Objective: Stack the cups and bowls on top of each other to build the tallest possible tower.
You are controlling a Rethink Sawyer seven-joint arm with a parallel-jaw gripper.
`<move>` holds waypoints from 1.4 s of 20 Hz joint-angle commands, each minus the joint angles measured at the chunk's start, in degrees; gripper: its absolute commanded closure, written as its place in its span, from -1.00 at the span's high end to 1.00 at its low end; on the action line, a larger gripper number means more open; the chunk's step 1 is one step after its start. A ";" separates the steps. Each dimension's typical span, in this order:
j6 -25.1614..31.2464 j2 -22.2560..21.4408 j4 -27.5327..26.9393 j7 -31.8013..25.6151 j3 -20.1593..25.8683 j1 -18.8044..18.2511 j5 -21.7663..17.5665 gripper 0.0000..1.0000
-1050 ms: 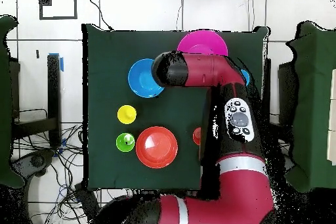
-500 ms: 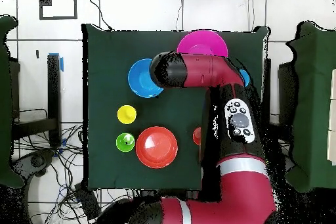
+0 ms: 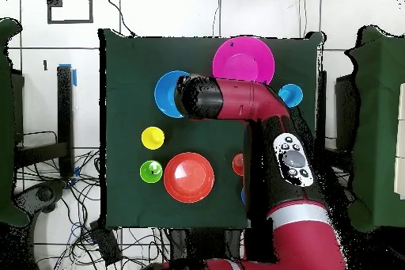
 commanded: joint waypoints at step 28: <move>28.73 18.51 -32.76 -3.28 4.78 4.68 0.44 1.00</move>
